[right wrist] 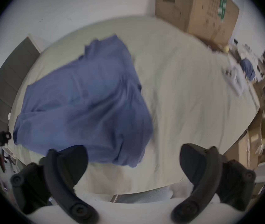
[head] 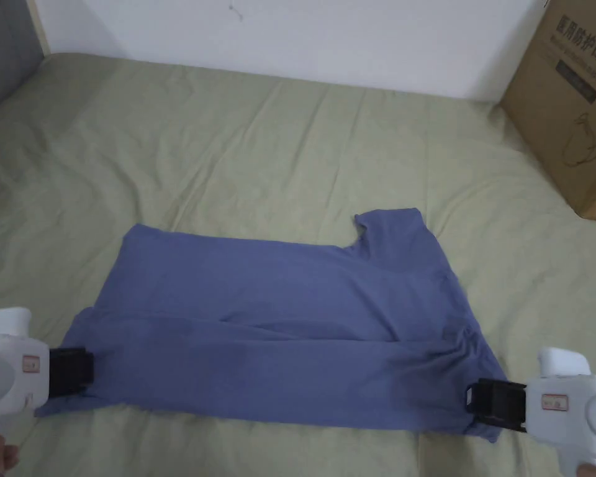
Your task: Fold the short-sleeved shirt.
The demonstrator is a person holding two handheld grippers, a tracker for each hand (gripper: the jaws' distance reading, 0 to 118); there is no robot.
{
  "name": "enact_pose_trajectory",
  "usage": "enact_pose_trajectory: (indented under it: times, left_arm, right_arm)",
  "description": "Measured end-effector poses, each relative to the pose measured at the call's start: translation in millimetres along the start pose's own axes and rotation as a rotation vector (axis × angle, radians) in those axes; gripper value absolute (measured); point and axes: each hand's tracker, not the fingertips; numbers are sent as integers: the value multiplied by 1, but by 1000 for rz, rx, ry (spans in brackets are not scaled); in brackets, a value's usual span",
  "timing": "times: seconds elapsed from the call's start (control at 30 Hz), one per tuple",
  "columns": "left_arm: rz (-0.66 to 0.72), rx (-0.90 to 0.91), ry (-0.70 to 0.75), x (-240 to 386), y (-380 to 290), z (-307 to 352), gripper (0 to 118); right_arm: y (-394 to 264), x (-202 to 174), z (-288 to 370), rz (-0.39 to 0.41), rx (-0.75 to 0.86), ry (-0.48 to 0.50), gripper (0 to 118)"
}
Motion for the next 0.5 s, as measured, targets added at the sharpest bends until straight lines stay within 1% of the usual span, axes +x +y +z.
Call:
enact_pose_trajectory:
  times: [0.03, 0.1, 0.17, 0.3, 0.4, 0.5]
  left_arm:
    - [5, 49, -5, 0, 8, 9, 108]
    - [-8, 166, 5, 8, 26, 28, 107]
    - [-43, 298, 12, 20, 39, 48, 108]
    - [-134, 567, 24, 56, 55, 81, 107]
    - [-173, 677, 24, 81, 60, 92, 107]
    - [-176, 751, -36, 101, 58, 100, 106]
  right_arm:
    - [8, 0, 8, 17, 41, -1, 111]
    - [25, -8, 38, 33, 145, -25, 111]
    - [39, -15, 63, 40, 290, -10, 111]
    - [59, -42, 107, 52, 558, 22, 114]
    - [68, -56, 115, 75, 697, 24, 118]
    - [69, -76, 116, 75, 772, 9, 118]
